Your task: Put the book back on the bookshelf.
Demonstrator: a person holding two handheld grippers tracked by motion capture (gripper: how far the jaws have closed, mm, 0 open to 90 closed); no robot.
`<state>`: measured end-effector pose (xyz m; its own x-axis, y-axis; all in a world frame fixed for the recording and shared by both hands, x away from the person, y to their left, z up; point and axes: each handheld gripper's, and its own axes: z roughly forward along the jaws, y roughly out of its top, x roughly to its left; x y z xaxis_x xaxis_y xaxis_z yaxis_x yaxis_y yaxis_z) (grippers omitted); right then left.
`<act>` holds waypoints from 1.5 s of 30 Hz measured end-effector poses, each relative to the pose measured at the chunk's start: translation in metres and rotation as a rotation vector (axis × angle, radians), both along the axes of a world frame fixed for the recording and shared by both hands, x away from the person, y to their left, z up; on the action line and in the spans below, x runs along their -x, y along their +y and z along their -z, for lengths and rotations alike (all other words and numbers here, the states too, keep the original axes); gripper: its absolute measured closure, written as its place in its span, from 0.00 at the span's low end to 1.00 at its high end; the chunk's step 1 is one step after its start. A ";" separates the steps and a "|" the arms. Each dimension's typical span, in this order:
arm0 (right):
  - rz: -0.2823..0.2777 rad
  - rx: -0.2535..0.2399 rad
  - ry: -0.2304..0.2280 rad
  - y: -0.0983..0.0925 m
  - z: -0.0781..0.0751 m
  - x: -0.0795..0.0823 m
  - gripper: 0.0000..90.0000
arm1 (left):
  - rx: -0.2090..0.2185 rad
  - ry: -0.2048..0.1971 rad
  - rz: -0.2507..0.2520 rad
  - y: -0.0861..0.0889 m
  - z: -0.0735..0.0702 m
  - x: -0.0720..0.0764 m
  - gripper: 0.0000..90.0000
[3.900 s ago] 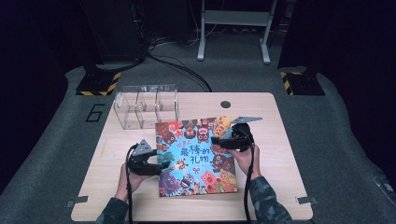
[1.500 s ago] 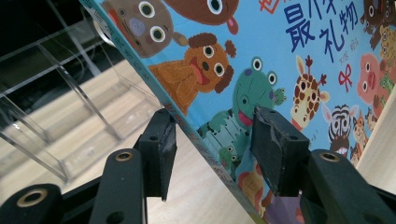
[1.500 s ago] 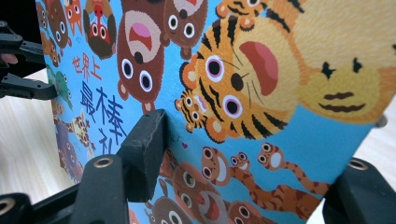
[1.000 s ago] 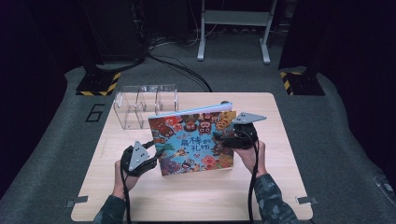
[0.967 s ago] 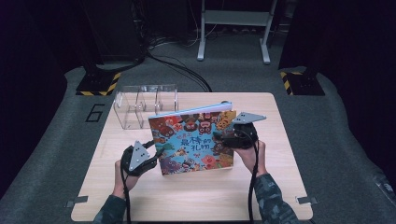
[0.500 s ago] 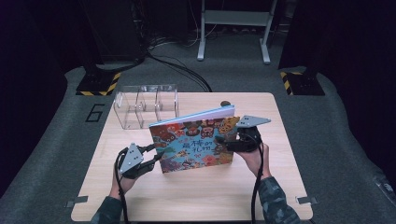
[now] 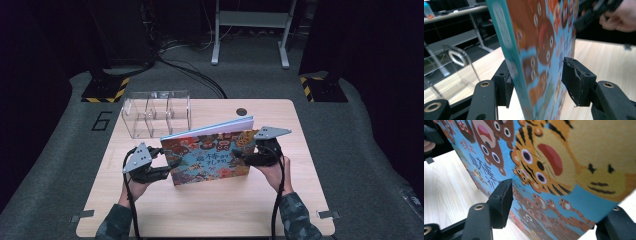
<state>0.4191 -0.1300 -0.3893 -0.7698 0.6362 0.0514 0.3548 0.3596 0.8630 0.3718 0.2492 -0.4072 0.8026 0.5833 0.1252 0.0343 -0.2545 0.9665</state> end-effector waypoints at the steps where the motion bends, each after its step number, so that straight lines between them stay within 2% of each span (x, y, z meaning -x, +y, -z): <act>1: 0.009 0.000 0.005 -0.001 0.000 0.000 0.40 | 0.004 0.003 0.017 0.000 -0.002 -0.001 0.51; 5: 0.024 0.000 0.016 -0.005 0.001 0.001 0.34 | -0.013 -0.026 0.004 -0.002 -0.008 -0.002 0.56; 7: 0.039 -0.002 0.016 -0.009 -0.001 0.002 0.31 | -0.029 -0.017 0.014 -0.001 -0.011 -0.003 0.60; 8: 0.042 0.000 0.018 -0.011 -0.002 0.002 0.30 | -0.025 -0.028 0.007 -0.001 -0.010 -0.003 0.62; 13: 0.092 -0.029 0.020 -0.022 -0.006 0.001 0.25 | -0.011 -0.012 0.049 0.002 -0.010 -0.006 0.69; 15: 0.084 -0.029 0.027 -0.022 -0.007 -0.002 0.22 | -0.012 -0.007 0.064 0.003 -0.010 -0.007 0.70; 16: 0.093 -0.016 0.019 -0.021 -0.008 -0.003 0.17 | 0.009 0.001 0.065 0.003 -0.010 -0.007 0.71; 18: 0.072 -0.009 0.022 -0.019 -0.009 -0.006 0.16 | 0.013 0.012 0.087 0.005 -0.010 -0.008 0.72; 24: 0.034 -0.055 0.042 -0.014 -0.013 -0.018 0.16 | 0.018 0.044 0.127 0.007 -0.012 -0.011 0.77; 25: 0.028 -0.057 0.039 -0.013 -0.014 -0.019 0.17 | 0.027 0.057 0.125 0.007 -0.013 -0.011 0.78; 28: 0.019 -0.066 0.036 -0.010 -0.016 -0.021 0.20 | 0.015 0.070 0.114 0.007 -0.015 -0.011 0.78; 36: 0.041 -0.071 0.032 -0.010 -0.015 -0.022 0.26 | -0.007 0.107 0.089 0.005 -0.020 -0.013 0.77; 37: 0.042 -0.071 0.029 -0.010 -0.015 -0.022 0.27 | -0.012 0.097 0.086 0.005 -0.021 -0.014 0.77; 41: 0.046 -0.068 0.019 -0.011 -0.015 -0.022 0.32 | 0.011 0.092 0.075 0.005 -0.027 -0.014 0.73; 43: 0.046 -0.062 0.009 -0.012 -0.015 -0.022 0.35 | 0.030 0.090 0.093 0.005 -0.028 -0.015 0.72; 45: 0.043 -0.061 0.004 -0.013 -0.015 -0.022 0.36 | 0.029 0.083 0.096 0.003 -0.029 -0.014 0.71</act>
<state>0.4409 -0.1434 -0.3748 -0.7418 0.6640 0.0946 0.3725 0.2906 0.8814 0.3857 0.2520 -0.3786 0.8615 0.5061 0.0405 0.0909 -0.2324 0.9684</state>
